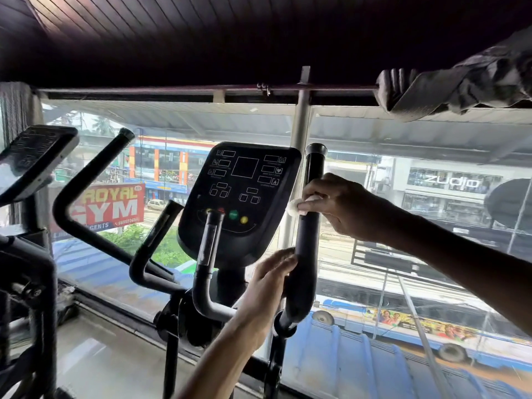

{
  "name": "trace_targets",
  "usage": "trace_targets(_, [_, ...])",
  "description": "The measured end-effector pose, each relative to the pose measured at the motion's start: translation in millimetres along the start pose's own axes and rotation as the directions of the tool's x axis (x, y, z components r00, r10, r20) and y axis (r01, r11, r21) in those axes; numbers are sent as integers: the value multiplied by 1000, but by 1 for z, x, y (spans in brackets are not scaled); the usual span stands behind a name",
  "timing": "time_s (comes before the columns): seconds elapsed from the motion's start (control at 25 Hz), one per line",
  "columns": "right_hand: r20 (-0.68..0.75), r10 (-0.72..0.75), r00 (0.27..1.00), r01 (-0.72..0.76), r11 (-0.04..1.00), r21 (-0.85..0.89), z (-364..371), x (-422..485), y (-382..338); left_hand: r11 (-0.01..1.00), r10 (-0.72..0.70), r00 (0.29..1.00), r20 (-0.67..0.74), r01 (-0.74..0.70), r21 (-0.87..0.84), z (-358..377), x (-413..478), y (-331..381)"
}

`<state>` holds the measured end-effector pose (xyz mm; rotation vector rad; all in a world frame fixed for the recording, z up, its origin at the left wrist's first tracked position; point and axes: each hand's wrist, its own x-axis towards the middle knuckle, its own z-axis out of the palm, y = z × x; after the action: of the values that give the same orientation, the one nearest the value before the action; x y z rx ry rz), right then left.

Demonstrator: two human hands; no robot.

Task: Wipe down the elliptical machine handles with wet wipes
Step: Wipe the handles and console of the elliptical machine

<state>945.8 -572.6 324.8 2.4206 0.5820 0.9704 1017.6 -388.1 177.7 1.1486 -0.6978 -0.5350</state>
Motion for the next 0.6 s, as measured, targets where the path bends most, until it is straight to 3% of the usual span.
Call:
trace_targets(0.16, [-62,151,987,-155,985,-71,-3,4,-1,999,20,999,30,-21,29,-4,0,-4])
trace_targets(0.32, [-25,67,997,-68,995,-71,0,-1,-11,999,38,998,50,-40,33,-6,0,-4])
trace_targets(0.44, [-128,223,966,-233,970,-69,1,-1,-19,999,31,997,66,-32,22,-6,-1,-3])
trace_targets(0.6, [0,14,1000,-14,1000,-8,2,-9,-33,1000,9,998,58,-10,3,-8,-1,-2])
